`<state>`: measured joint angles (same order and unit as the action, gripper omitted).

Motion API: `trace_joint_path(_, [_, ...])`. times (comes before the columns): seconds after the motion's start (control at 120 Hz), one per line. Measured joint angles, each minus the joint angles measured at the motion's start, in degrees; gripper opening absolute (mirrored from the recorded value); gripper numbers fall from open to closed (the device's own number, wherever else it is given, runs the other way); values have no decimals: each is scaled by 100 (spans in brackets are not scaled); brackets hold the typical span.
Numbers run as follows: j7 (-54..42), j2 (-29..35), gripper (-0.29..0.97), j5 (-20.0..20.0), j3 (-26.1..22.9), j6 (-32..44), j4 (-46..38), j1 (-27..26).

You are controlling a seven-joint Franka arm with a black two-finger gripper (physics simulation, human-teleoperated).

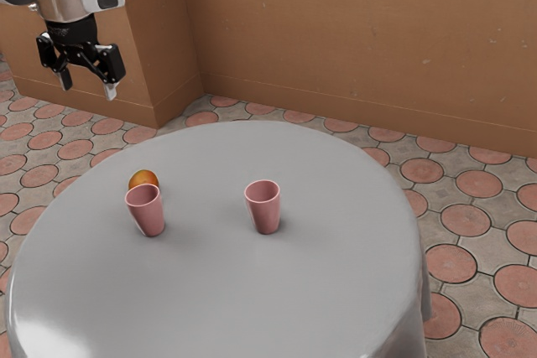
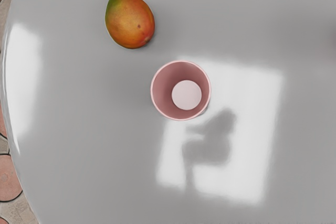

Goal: Place the left cup onto the right cup

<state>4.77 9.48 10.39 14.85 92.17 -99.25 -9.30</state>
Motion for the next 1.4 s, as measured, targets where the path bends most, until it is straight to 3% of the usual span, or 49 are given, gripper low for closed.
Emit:
trace_joint_path(0.208, [-12,11,68,-1,0,3,-9,1])
trace_joint_path(0.442, [-16,-455,68,-92,9,273,-151,12])
trace_joint_path(0.892, [106,-1392,68,-309,9,1725,-1273,278])
trace_joint_path(1.4, [324,-2257,68,-634,12,2954,-1322,480])
